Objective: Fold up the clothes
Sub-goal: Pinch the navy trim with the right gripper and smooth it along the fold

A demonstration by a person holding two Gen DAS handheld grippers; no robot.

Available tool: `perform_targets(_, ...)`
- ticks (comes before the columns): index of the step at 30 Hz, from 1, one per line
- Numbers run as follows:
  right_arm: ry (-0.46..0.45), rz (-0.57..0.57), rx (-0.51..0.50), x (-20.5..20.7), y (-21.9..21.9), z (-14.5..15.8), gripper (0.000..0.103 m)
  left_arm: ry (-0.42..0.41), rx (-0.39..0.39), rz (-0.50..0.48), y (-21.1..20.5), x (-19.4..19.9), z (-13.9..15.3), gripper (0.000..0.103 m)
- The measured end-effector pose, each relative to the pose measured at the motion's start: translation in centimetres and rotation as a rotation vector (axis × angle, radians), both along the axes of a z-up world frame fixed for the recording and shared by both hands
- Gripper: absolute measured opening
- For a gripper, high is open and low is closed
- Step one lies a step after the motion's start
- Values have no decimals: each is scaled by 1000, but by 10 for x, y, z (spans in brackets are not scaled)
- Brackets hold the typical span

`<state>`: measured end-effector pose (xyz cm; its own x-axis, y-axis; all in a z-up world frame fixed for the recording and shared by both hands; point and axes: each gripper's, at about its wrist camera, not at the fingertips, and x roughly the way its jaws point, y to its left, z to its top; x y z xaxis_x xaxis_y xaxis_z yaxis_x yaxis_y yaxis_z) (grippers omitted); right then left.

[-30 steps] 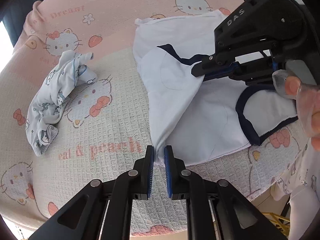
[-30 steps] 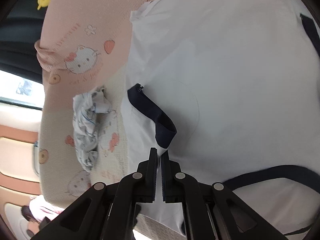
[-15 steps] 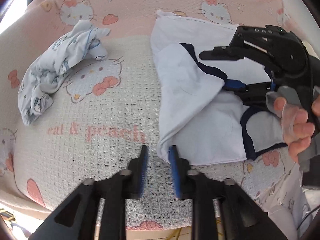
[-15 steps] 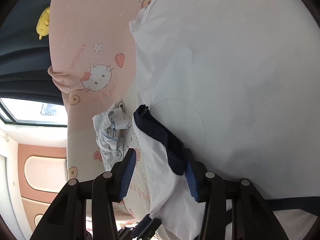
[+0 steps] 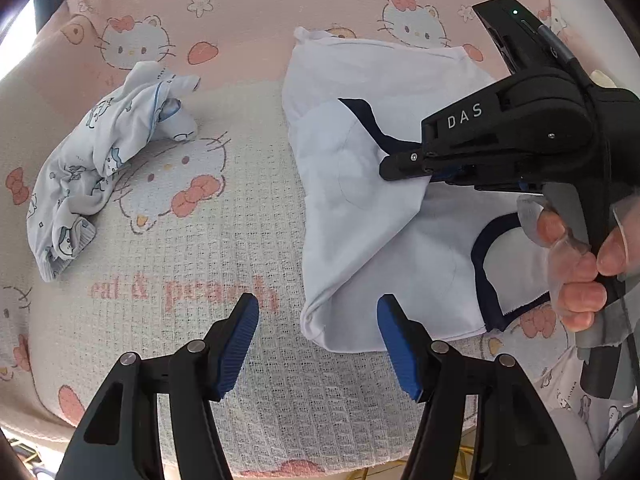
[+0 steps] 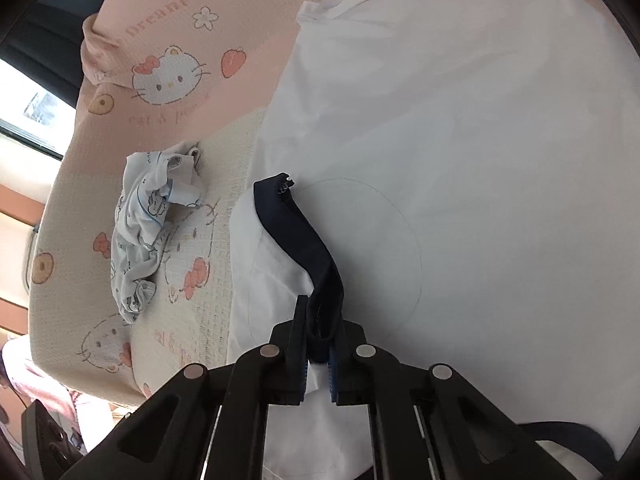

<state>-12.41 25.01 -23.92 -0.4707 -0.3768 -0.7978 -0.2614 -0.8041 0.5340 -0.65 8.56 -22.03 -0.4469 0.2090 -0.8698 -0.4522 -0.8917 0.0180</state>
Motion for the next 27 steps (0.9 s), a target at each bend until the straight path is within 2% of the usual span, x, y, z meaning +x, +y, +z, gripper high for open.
perform_targets(2, 1, -5, 50, 3, -2, 4, 4, 14, -15, -7, 2, -1, -1, 59)
perform_targets(3, 2, -7, 82, 4, -2, 7, 4, 21, -27, -13, 3, -1, -2, 54)
perform_targets(4, 3, -8, 113, 5, -2, 10, 3, 27, -40, -18, 4, -1, -2, 46)
perform_targets(5, 5, -3, 131, 6, -2, 12, 3, 23, -50, -32, 4, -2, -3, 30)
perform_targets(6, 7, 4, 143, 5, -2, 15, 3, 22, -43, -40, 3, 0, -3, 21)
perform_targets(7, 8, 9, 140, 3, -1, 15, 3, 20, -37, -48, 3, 1, -3, 18)
perform_targets(8, 5, 16, 131, 1, -1, 15, 3, 19, -31, -57, 2, 2, -3, 10)
perform_targets(11, -7, 31, 145, -4, -3, 13, 3, 44, -89, -76, 6, 10, -4, 10)
perform_targets(13, -14, 33, 176, -4, -4, 11, 3, 29, -85, -78, 3, 13, -6, 9)
perform_targets(18, -34, 13, 144, -5, 2, 7, 3, -11, -54, -61, -7, 20, -12, 10)
perform_targets(22, -37, 12, 145, -5, 2, 5, 3, -5, -79, -72, -8, 25, -13, 9)
perform_targets(27, -47, -23, 31, 1, 7, 4, 5, 18, -62, -34, -12, 23, -3, 10)
